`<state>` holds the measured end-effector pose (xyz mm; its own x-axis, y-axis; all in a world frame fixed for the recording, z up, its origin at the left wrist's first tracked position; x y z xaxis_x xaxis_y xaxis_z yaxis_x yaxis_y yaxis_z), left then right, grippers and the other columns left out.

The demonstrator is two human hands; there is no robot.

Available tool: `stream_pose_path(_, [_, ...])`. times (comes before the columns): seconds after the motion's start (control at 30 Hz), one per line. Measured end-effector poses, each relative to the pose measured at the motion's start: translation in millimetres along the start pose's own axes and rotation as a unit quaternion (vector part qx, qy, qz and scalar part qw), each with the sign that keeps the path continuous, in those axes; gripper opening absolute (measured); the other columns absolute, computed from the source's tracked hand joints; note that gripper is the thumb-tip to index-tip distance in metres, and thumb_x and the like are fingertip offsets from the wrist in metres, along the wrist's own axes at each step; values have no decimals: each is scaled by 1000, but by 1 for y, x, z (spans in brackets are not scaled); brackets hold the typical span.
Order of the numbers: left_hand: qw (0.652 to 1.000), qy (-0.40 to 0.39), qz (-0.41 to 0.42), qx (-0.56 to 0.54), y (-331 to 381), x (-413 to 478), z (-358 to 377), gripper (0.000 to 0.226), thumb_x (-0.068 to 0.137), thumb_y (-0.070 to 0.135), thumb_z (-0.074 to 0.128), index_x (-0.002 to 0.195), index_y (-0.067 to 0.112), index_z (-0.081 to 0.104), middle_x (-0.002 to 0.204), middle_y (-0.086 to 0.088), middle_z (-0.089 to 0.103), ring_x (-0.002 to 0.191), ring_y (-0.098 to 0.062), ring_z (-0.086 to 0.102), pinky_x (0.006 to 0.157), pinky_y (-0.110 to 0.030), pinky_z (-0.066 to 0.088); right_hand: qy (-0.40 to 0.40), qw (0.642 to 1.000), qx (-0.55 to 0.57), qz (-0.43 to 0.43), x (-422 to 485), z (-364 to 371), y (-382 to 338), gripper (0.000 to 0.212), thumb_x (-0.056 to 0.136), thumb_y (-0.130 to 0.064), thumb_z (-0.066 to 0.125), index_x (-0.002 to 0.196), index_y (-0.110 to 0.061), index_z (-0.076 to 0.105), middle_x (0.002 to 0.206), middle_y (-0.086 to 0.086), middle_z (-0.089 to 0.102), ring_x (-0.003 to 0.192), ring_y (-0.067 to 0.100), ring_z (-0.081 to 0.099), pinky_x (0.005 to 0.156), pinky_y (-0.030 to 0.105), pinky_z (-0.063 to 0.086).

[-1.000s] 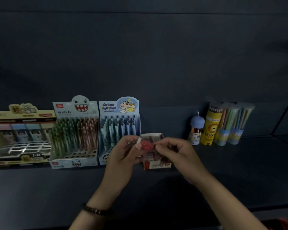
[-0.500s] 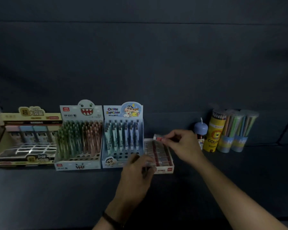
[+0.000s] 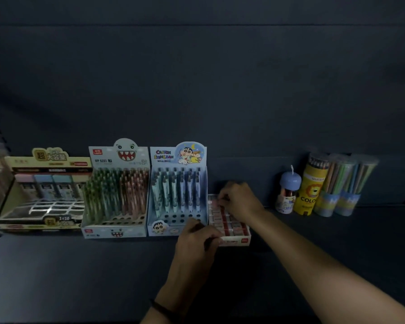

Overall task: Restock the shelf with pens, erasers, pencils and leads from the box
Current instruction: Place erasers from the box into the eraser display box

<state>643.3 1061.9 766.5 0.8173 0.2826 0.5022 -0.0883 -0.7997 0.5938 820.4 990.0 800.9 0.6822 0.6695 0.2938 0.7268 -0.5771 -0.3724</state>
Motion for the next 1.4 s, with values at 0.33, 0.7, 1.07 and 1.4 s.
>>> stream_pose_path(0.33, [1000, -3, -8, -1, 4, -4, -4, 19, 89, 18, 83, 102, 30, 77, 93, 18, 58, 88, 3, 55, 73, -5, 40, -3, 998, 18, 54, -9, -11, -2, 21, 100, -22, 64, 114, -25, 80, 117, 1, 77, 102, 19, 72, 92, 39, 61])
stream_pose_path(0.7, [983, -150, 86, -68, 124, -46, 10, 24, 100, 39, 66, 117, 46, 52, 86, 17, 60, 77, -4, 60, 66, -29, 52, 146, 957, 89, 234, -255, -89, 24, 13, 94, -25, 74, 104, -32, 80, 98, -22, 75, 91, -8, 66, 78, 3, 45])
stream_pose_path(1.07, [798, -508, 323, -34, 297, -287, 166, 18, 101, 52, 57, 109, 37, 54, 102, 14, 63, 93, -13, 64, 79, -39, 57, 176, 800, 69, 569, -670, -56, 51, 12, 95, -32, 76, 106, -31, 80, 83, -14, 73, 80, 6, 68, 79, 26, 55])
stream_pose_path(1.4, [615, -692, 375, 53, 386, -568, 303, 16, 102, 50, 56, 110, 37, 59, 101, 12, 66, 94, -12, 63, 84, -37, 56, 246, 567, 116, 778, -1052, 4, 15, 10, 96, -19, 74, 101, -27, 79, 88, -15, 69, 86, 5, 68, 68, 14, 45])
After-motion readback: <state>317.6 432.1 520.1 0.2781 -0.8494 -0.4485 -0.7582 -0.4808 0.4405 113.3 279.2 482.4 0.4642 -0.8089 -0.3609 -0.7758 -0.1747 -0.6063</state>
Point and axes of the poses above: each hand's wrist, its own x-axis towards the middle knuckle, its own z-axis out of the palm, y = z × x, the point moved 8 cm from there along x, towards the middle knuckle
